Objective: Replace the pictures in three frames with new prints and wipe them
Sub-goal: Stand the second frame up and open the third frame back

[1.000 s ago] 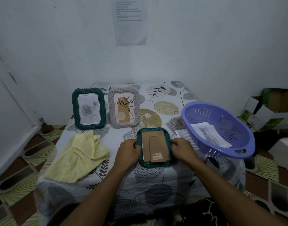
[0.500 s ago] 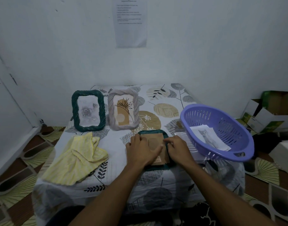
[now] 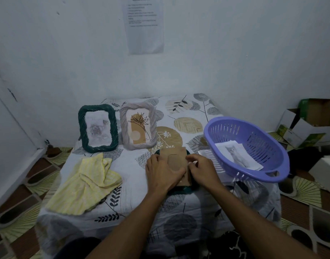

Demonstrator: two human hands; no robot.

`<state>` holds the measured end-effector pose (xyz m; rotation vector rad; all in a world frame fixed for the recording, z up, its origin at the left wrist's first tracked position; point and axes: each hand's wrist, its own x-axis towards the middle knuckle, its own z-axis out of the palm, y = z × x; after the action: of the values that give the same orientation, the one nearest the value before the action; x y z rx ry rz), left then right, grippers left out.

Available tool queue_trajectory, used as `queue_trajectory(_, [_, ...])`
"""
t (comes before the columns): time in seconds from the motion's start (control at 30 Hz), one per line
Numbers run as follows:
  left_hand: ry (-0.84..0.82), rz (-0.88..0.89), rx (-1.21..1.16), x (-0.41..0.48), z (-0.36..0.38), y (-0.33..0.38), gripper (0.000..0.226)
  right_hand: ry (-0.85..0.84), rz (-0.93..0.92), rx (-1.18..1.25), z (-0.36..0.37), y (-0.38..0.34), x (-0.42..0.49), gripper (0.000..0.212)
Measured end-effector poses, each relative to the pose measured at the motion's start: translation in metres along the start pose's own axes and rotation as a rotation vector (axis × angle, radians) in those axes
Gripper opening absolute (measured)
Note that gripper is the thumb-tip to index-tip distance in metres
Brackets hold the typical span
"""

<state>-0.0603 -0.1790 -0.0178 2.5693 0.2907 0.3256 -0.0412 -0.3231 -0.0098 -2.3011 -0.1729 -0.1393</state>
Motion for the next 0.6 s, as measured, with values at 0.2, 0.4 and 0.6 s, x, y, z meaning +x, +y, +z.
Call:
queue_trajectory(0.2, [-0.003, -0.006, -0.046, 0.0004, -0.0001, -0.0006, 0.083, 0.016, 0.008, -0.028, 0.0068, -0.0011, 0.0043, 0.031])
queue_trajectory(0.4, [0.027, 0.025, -0.097, -0.0015, -0.0019, 0.0006, 0.077, 0.017, -0.006, -0.044, 0.0081, -0.0039, 0.0049, 0.029])
queue_trajectory(0.6, [-0.005, 0.017, -0.146, 0.0022, -0.0059, -0.0002, 0.059, 0.041, 0.045, 0.067, 0.0025, -0.008, 0.0105, 0.029])
